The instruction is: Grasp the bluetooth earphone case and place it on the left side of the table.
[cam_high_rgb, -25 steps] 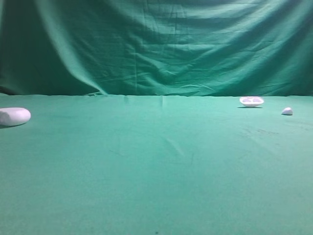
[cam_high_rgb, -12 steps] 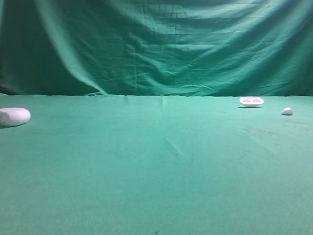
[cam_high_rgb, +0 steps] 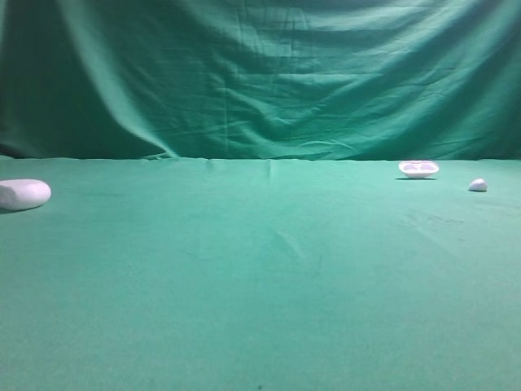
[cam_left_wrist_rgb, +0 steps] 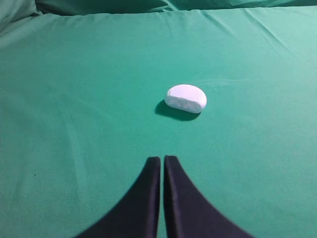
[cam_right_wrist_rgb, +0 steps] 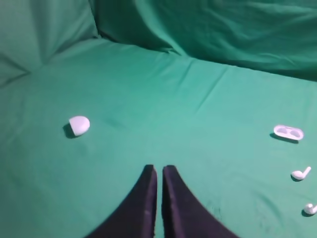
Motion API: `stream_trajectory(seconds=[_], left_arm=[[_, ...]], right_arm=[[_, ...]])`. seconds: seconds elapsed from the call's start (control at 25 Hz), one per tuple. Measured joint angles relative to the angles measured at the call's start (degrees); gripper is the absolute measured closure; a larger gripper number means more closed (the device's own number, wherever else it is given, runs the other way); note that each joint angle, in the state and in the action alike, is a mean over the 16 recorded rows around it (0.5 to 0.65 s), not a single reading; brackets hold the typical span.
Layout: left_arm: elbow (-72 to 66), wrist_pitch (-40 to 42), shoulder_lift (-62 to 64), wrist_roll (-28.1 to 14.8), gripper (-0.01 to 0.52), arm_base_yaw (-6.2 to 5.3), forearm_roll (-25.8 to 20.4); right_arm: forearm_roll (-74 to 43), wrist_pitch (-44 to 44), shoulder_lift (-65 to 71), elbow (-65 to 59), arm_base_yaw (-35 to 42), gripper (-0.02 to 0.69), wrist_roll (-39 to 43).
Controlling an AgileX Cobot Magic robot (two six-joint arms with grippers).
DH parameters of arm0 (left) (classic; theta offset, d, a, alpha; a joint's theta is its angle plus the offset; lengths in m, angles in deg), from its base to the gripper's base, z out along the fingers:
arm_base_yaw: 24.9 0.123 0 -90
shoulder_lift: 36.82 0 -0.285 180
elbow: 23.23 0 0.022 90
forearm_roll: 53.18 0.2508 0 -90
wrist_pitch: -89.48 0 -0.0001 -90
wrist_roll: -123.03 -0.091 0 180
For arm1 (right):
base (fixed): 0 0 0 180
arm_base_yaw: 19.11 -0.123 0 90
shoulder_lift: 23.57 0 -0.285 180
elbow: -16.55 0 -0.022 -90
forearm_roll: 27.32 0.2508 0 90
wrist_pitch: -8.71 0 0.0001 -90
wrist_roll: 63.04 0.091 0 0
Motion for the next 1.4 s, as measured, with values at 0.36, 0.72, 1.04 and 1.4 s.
stream_trajectory(seconds=[0.36,0.72,1.04,1.4], left_arm=[[0.0,0.0,0.0,0.0,0.514,0.0,0.0],[0.0,0.0,0.0,0.0,0.514,0.0,0.0],[0.0,0.0,0.0,0.0,0.514,0.0,0.0],[0.0,0.0,0.0,0.0,0.514,0.0,0.0]], right_arm=[[0.47,1.48,-4.37,-4.06,0.88,0.665,-0.03],[-0.14,8.26,-13.0,-16.27,10.11,0.665,-0.13],[1.38,15.4,-24.76,-32.14,23.87,0.665,-0.14],[3.44,16.69,-31.17,-41.03,31.46,0.665,-0.08]])
